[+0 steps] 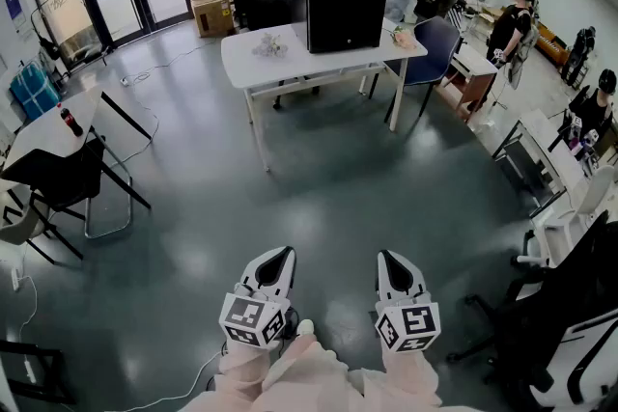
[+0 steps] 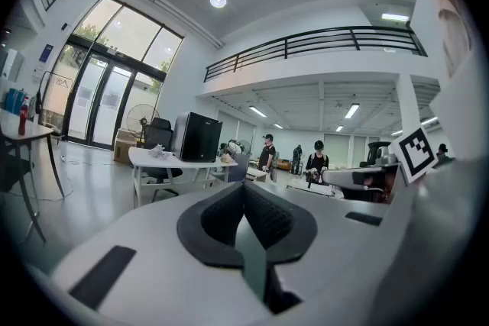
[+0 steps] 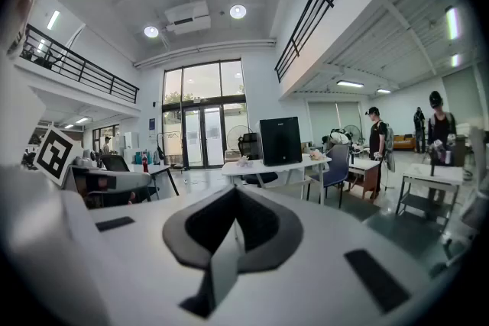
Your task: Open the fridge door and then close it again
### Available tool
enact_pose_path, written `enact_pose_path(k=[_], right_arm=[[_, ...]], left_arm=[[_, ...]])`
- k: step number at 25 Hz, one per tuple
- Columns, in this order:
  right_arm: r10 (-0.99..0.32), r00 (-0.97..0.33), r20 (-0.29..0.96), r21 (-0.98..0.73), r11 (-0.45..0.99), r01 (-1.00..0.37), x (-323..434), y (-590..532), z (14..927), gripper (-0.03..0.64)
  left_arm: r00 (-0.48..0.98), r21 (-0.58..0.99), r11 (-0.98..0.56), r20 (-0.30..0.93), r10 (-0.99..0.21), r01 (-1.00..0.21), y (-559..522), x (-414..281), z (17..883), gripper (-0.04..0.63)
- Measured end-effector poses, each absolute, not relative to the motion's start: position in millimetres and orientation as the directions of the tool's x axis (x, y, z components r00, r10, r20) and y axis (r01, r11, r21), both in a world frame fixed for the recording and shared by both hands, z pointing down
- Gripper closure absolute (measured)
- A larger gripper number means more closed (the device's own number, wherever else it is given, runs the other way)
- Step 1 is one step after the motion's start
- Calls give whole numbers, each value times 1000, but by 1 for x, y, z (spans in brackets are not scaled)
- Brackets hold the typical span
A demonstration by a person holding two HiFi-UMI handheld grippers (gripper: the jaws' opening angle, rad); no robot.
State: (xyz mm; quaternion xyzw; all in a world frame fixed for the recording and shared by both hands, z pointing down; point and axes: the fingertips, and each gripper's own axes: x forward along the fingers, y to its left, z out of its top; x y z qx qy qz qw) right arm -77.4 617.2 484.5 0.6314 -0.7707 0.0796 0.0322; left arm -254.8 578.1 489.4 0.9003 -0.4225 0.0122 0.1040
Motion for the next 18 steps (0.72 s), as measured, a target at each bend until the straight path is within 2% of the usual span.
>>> enact_pose_path(k=[9, 18], right_arm=[[-970, -210, 122, -80, 201, -976, -74, 650, 475, 606], [-968, -232, 93, -135, 218, -967, -66, 633, 477, 606]], left_arm=[[661, 149, -645, 110, -742, -749, 620, -237, 482, 584], [647, 118, -636, 107, -755, -762, 601, -223, 481, 584]])
